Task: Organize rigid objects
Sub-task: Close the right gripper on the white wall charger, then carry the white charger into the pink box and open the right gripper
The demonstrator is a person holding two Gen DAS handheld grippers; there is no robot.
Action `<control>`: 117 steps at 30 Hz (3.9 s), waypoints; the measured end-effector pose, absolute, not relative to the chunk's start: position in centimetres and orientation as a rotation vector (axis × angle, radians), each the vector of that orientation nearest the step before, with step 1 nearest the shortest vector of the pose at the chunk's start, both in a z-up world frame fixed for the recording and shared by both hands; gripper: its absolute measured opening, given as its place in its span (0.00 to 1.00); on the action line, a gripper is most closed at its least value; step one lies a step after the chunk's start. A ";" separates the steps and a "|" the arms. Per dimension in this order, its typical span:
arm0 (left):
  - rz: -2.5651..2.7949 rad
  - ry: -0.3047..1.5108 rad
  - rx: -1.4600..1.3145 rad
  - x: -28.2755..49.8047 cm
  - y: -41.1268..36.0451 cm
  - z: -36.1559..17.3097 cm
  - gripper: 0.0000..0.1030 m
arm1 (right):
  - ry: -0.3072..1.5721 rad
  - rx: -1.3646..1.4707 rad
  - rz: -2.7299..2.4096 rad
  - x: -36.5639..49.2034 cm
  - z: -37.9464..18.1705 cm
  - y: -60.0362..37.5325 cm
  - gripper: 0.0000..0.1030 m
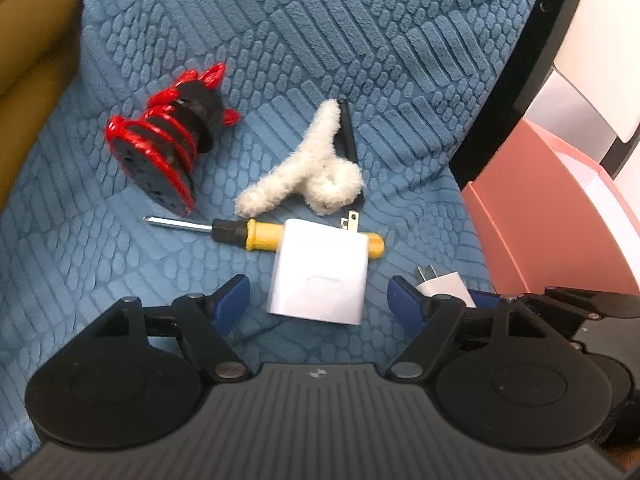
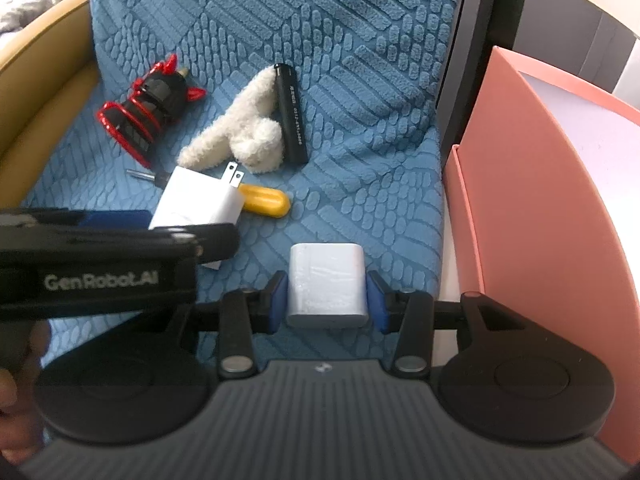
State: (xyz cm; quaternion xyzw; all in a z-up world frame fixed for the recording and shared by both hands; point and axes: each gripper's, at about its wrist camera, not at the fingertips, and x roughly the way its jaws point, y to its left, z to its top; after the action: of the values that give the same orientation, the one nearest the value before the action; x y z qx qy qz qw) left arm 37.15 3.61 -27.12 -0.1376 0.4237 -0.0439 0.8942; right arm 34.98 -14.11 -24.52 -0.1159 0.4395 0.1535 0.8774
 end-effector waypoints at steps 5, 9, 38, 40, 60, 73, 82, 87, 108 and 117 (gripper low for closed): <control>-0.082 0.879 -0.242 38.3 2.8 -27.4 0.63 | 0.933 -0.244 0.325 35.4 -24.8 -14.1 0.45; -0.077 0.887 -0.228 38.6 2.6 -27.6 0.58 | 0.930 -0.251 0.340 35.4 -24.9 -14.0 0.44; -0.008 0.812 -0.386 28.1 2.4 -17.6 0.55 | 0.893 -0.216 0.328 26.5 -14.2 -16.2 0.44; -0.004 0.796 -0.397 27.0 2.4 -16.4 0.55 | 0.874 -0.206 0.330 25.4 -12.7 -16.5 0.44; 0.010 0.671 -0.385 17.2 -2.3 -7.4 0.55 | 0.767 -0.130 0.346 17.7 -5.3 -22.0 0.44; -0.073 0.628 -0.335 18.3 -10.0 -4.7 0.55 | 0.693 -0.069 0.276 16.4 -2.9 -29.3 0.44; -0.131 0.659 -0.306 21.0 -15.4 -5.1 0.55 | 0.706 -0.048 0.234 17.6 -4.1 -33.9 0.44; -0.150 0.699 -0.289 23.5 -17.6 -6.4 0.55 | 0.723 -0.031 0.214 19.6 -5.0 -35.7 0.44; -0.190 0.928 -0.251 34.5 -24.1 -15.8 0.55 | 0.947 0.018 0.168 30.5 -14.1 -41.7 0.44; -0.215 0.956 -0.289 35.3 -24.1 -17.1 0.56 | 1.022 0.047 0.170 32.1 -16.3 -41.8 0.44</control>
State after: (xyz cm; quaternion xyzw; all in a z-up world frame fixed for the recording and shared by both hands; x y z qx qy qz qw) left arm 35.27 -24.10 -17.05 -0.1384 0.4575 -0.1028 0.8724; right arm 32.06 -41.81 -16.34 0.0225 0.4882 0.0811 0.8687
